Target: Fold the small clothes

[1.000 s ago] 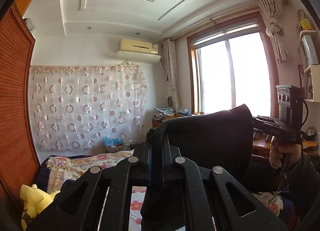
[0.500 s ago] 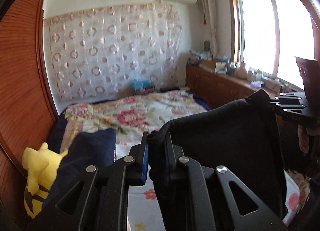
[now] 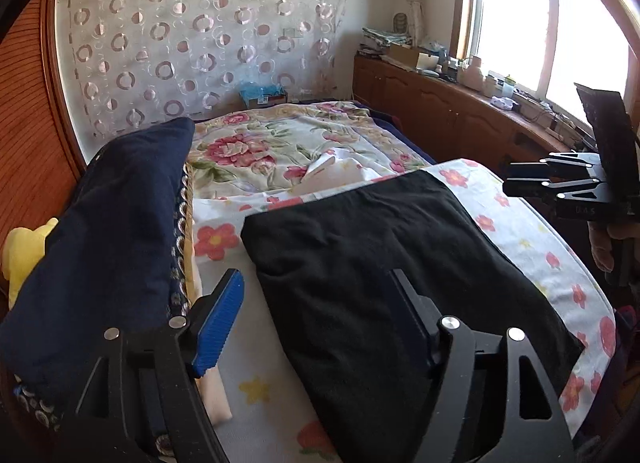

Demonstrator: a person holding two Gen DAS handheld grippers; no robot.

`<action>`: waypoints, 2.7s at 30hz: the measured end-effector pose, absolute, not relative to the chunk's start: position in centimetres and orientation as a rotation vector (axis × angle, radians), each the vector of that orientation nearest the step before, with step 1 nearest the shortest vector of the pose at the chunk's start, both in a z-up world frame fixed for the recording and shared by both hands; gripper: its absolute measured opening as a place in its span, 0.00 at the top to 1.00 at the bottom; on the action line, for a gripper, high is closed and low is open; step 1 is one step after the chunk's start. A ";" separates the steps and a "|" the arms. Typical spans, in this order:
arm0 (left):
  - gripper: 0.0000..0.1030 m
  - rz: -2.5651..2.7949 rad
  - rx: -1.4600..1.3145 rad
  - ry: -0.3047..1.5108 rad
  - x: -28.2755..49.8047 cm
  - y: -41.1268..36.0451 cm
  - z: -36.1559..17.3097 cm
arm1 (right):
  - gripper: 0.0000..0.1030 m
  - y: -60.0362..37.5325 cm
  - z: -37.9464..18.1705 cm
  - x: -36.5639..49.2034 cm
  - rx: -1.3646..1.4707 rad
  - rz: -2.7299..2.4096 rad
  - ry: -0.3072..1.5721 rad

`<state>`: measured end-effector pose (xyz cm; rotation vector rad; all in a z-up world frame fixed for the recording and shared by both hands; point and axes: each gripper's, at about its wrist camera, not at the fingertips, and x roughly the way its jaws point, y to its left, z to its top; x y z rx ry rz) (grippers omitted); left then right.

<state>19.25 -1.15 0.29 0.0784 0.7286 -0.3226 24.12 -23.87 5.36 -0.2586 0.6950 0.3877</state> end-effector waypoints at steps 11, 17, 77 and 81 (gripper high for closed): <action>0.29 -0.323 0.038 0.805 11.6 0.0 -3.4 | 0.40 -28.2 -0.5 14.3 -0.180 0.439 0.773; 0.29 -0.343 0.003 0.849 8.1 0.1 -5.2 | 0.40 -30.0 -0.8 11.1 -0.161 0.438 0.812; 0.33 -0.221 -0.113 0.737 27.9 2.1 0.9 | 0.52 -28.4 6.1 30.3 -0.147 0.506 0.659; 0.25 -0.249 -0.095 0.776 26.9 1.2 0.0 | 0.52 -26.6 3.8 30.9 -0.181 0.513 0.734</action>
